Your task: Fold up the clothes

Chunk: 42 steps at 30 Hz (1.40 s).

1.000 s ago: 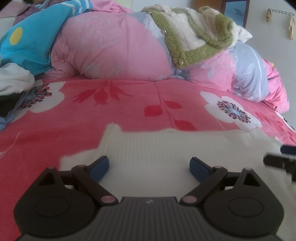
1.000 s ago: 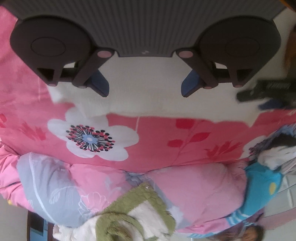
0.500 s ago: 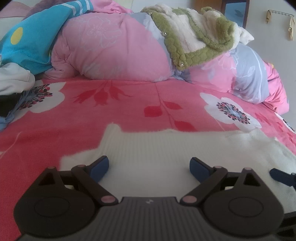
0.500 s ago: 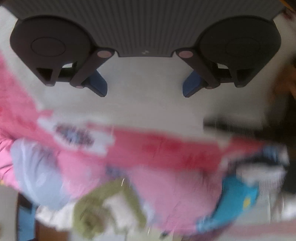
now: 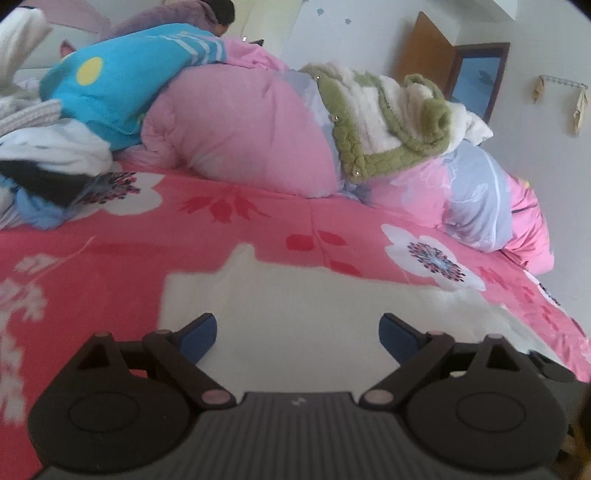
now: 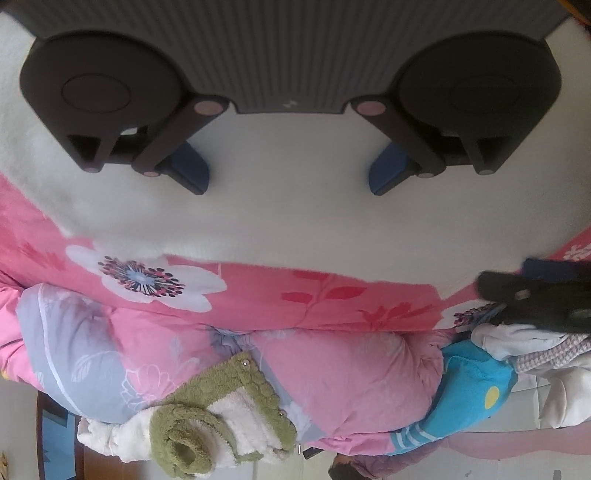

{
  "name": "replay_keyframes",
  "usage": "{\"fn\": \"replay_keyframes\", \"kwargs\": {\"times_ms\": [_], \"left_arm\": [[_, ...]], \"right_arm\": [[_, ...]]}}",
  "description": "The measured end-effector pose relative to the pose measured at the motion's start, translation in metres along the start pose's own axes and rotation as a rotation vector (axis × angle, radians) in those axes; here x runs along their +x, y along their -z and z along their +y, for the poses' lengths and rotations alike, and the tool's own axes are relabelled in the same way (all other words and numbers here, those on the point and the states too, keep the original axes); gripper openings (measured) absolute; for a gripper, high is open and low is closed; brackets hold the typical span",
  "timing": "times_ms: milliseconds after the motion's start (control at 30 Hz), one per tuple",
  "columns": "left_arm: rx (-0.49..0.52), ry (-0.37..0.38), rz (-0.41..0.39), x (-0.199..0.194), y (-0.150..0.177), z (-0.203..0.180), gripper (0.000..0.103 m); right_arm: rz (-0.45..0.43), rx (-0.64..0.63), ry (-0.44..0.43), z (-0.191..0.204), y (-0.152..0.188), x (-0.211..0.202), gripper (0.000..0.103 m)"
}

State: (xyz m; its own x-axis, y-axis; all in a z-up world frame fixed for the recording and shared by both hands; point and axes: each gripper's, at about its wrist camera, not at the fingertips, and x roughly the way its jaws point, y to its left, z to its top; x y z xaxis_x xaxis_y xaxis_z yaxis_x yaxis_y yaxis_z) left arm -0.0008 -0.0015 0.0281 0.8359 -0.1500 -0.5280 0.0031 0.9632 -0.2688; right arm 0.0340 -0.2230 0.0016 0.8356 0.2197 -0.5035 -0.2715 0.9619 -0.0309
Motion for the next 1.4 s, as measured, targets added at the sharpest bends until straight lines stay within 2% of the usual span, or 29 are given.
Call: {"fn": "replay_keyframes", "kwargs": {"times_ms": [333, 500, 567, 700, 833, 1033, 1400], "left_arm": [[0.009, -0.064, -0.07, -0.07, 0.045, -0.011, 0.095], [-0.088, -0.161, -0.073, -0.102, 0.072, 0.007, 0.095], [-0.131, -0.159, -0.057, -0.106, 0.079, 0.015, 0.095], [-0.176, -0.121, -0.014, -0.103, 0.086, 0.02, 0.095], [-0.228, -0.061, -0.017, -0.1, 0.095, 0.022, 0.095], [-0.294, -0.011, -0.059, -0.097, 0.106, 0.026, 0.095], [-0.32, 0.062, -0.124, -0.075, 0.102, 0.036, 0.095]], "right_arm": [[-0.007, 0.004, -0.004, -0.001, 0.0, -0.001, 0.095], [-0.009, 0.004, -0.004, -0.001, 0.0, -0.002, 0.095], [-0.01, 0.004, -0.004, -0.001, -0.001, -0.002, 0.095], [-0.01, 0.003, -0.002, -0.001, -0.001, -0.003, 0.095], [-0.009, 0.001, 0.002, 0.0, -0.001, -0.004, 0.094], [-0.009, -0.002, 0.006, 0.001, 0.0, -0.005, 0.094], [-0.008, -0.002, 0.006, 0.001, 0.0, -0.006, 0.094]]}}
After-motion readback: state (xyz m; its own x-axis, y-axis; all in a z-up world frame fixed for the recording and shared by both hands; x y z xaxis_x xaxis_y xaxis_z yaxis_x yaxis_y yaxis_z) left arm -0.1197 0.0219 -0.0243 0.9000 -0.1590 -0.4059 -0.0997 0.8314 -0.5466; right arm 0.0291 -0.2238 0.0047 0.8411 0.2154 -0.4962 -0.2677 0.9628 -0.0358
